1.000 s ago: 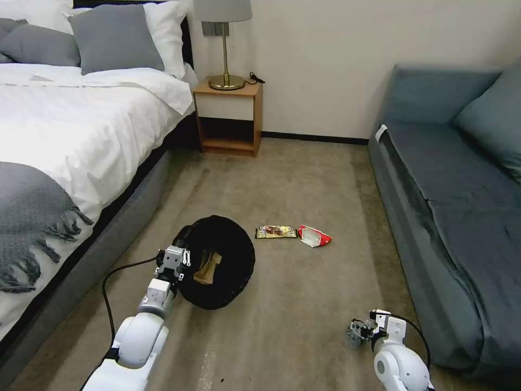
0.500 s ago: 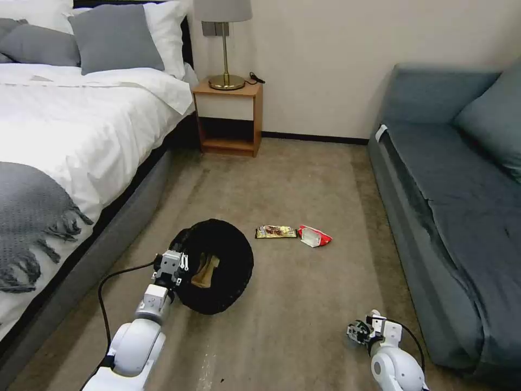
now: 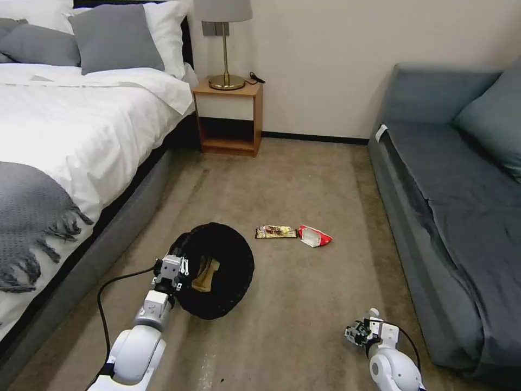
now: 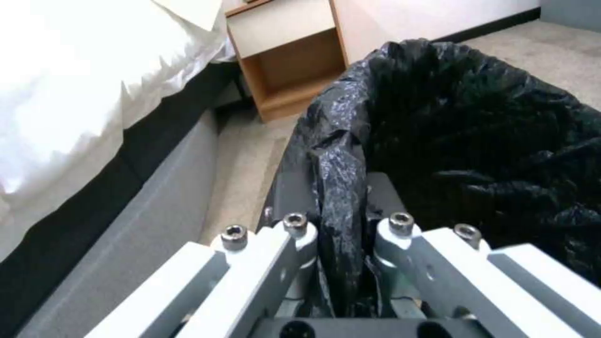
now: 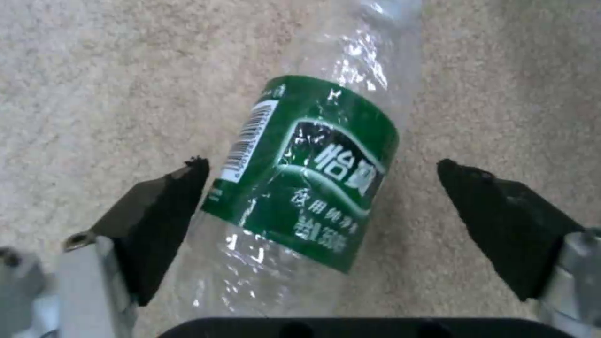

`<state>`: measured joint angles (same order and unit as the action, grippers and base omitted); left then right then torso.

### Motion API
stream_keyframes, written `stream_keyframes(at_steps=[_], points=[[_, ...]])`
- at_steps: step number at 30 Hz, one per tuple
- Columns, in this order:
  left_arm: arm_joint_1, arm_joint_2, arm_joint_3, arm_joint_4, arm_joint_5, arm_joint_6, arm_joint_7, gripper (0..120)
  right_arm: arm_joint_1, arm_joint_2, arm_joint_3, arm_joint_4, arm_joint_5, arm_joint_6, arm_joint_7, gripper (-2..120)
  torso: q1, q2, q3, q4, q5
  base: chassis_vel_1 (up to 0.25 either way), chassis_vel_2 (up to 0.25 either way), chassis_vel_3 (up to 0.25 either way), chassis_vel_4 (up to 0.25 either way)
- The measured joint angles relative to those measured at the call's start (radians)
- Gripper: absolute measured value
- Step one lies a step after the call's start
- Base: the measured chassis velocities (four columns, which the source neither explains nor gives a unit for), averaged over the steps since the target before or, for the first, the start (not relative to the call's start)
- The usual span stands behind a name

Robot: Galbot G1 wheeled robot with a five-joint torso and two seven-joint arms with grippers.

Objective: Pick up the trash bin, then pick up the garbage on the floor and place it into the trash bin.

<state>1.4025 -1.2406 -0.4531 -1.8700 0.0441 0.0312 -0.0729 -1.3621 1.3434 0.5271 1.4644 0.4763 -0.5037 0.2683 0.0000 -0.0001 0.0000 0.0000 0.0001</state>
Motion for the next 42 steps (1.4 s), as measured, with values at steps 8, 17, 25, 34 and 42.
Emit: stream_keyframes(at_steps=[8,17,25,34,42], points=[[0.013,-0.005,-0.009,-0.003,0.004,-0.008,0.000,6,0.008,0.000,0.000,-0.027,-0.009,0.015,-0.019,65,0.000,0.000,0.000,0.0000,0.0000,0.000,0.000,0.000,0.000],[0.019,-0.006,-0.013,-0.007,0.007,-0.012,0.000,6,0.001,-0.004,0.003,-0.028,-0.023,0.029,-0.034,33,0.000,0.000,0.000,0.0000,-0.0001,0.000,0.000,0.000,0.000],[0.020,-0.008,-0.011,-0.018,0.013,-0.012,0.000,6,-0.009,-0.009,0.011,-0.018,-0.031,0.038,-0.043,19,0.000,0.000,0.000,0.0000,0.0000,0.000,0.000,0.000,0.000],[0.026,-0.007,-0.005,-0.028,0.014,-0.010,-0.006,6,-0.018,-0.009,0.018,-0.005,-0.068,0.097,-0.064,19,0.000,0.000,0.000,0.0000,0.0000,0.000,0.000,0.000,0.000],[0.036,-0.009,-0.011,-0.036,0.016,-0.011,-0.006,6,-0.032,-0.008,0.013,0.053,-0.091,0.237,-0.128,19,0.000,0.000,0.000,0.0000,-0.0001,0.000,0.000,0.000,0.000]])
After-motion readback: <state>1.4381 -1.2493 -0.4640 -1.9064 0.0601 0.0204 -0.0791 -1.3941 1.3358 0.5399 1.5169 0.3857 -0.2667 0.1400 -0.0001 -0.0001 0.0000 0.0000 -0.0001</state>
